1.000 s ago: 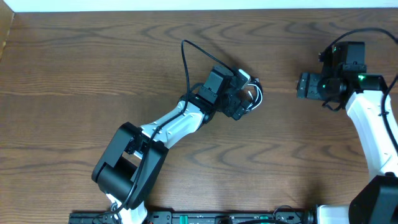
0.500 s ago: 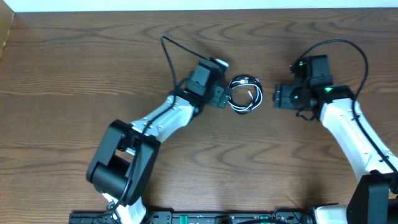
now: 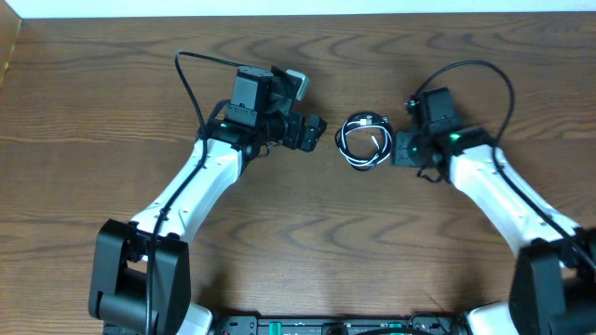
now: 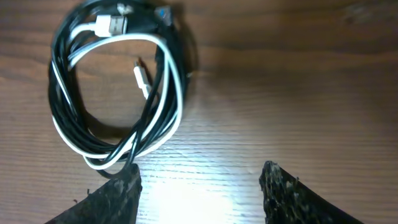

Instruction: Untangle cables

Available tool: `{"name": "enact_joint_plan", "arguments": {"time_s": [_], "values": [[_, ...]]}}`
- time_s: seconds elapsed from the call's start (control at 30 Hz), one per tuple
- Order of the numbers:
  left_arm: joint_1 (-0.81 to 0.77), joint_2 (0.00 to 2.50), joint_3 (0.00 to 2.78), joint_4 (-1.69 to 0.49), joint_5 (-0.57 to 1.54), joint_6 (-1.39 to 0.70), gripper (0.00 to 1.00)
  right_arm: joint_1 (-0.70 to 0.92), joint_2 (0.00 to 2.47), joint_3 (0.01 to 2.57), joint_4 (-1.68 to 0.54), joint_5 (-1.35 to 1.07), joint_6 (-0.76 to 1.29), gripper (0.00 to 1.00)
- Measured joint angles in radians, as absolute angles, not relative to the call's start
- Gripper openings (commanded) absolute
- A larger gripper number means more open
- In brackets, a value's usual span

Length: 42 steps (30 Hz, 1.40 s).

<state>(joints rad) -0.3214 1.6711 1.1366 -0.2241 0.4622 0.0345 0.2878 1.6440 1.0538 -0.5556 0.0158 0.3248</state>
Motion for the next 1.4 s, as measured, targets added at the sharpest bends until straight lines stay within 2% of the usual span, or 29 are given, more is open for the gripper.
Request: {"name": "enact_joint_plan", "arguments": {"time_s": [0.33,0.57,0.7,0.83,0.93,1.1,1.2,1.3,1.4], "values": [[-0.321,1.672,1.137,-0.28,0.513,0.068,0.98,0.365,1.761,1.052,-0.487,0.023,0.38,0.57],[-0.321,1.672,1.137,-0.288,0.518,0.084,0.98,0.365,1.766,1.052,-0.466,0.035,0.397,0.33],[-0.321,1.672,1.137,-0.288,0.519,0.087,0.98,0.365,1.766,1.052,-0.455,0.039,0.4,0.11],[-0.321,1.672,1.137,-0.289,0.519,0.087,0.98,0.365,1.766,1.052,-0.453,0.044,0.409,0.14],[-0.321,1.672,1.137,-0.292,0.519,0.092,0.98,0.365,1.766,1.052,-0.455,0.049,0.409,0.33],[-0.321,1.672,1.137,-0.307,0.519,0.11,0.98,0.365,1.766,1.052,-0.457,0.054,0.41,0.43],[-0.321,1.672,1.137,-0.31,0.519,0.11,0.98,0.365,1.766,1.052,-0.454,0.059,0.414,0.42],[-0.321,1.672,1.137,-0.31,0.519,0.113,0.98,0.365,1.766,1.052,-0.439,0.062,0.417,0.37],[-0.321,1.672,1.137,-0.311,0.519,0.113,0.98,0.365,1.768,1.052,-0.424,0.072,0.428,0.37]]}}
